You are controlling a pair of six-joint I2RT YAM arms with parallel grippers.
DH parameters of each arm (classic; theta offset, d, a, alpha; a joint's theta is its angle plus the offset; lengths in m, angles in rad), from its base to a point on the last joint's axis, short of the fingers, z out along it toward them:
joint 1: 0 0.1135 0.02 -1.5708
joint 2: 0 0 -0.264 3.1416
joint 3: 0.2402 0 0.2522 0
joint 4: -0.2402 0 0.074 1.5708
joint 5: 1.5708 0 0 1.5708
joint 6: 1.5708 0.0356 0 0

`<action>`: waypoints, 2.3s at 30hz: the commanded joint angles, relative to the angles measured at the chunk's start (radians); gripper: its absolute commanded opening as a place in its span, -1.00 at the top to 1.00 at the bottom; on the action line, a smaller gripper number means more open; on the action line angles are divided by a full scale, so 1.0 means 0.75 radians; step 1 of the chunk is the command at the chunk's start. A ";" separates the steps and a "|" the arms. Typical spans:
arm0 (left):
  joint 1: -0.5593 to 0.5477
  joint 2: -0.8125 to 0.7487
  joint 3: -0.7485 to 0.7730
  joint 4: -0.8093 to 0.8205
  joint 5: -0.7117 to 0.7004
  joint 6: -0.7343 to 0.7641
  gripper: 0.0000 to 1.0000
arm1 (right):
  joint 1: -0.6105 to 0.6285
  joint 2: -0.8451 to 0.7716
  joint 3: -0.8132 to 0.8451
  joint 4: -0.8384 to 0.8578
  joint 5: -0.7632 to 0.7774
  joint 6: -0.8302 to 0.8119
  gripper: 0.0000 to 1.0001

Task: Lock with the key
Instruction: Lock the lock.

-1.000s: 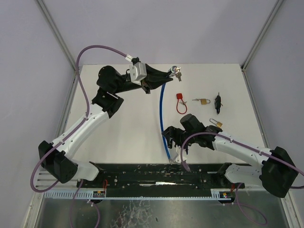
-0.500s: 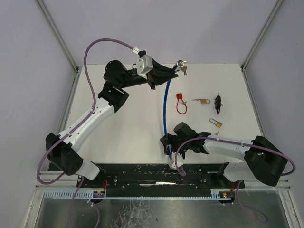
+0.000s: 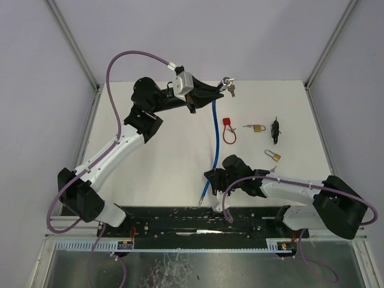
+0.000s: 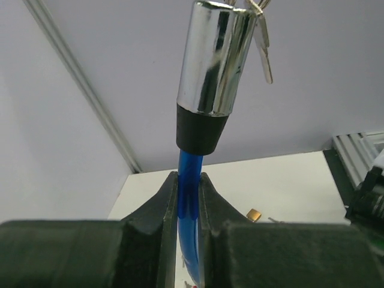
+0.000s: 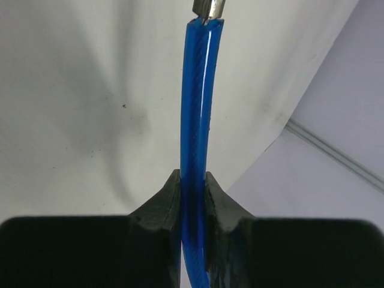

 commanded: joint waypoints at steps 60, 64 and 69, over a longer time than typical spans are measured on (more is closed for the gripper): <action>-0.440 -0.509 -1.144 0.429 -1.136 0.744 0.99 | -0.694 -0.328 0.304 -0.071 -1.202 2.536 1.00; -0.440 -0.516 -1.146 0.422 -1.130 0.746 0.99 | -0.697 -0.321 0.307 -0.077 -1.204 2.537 1.00; -0.441 -0.529 -1.157 0.416 -1.109 0.756 0.99 | -0.701 -0.320 0.310 -0.088 -1.194 2.528 1.00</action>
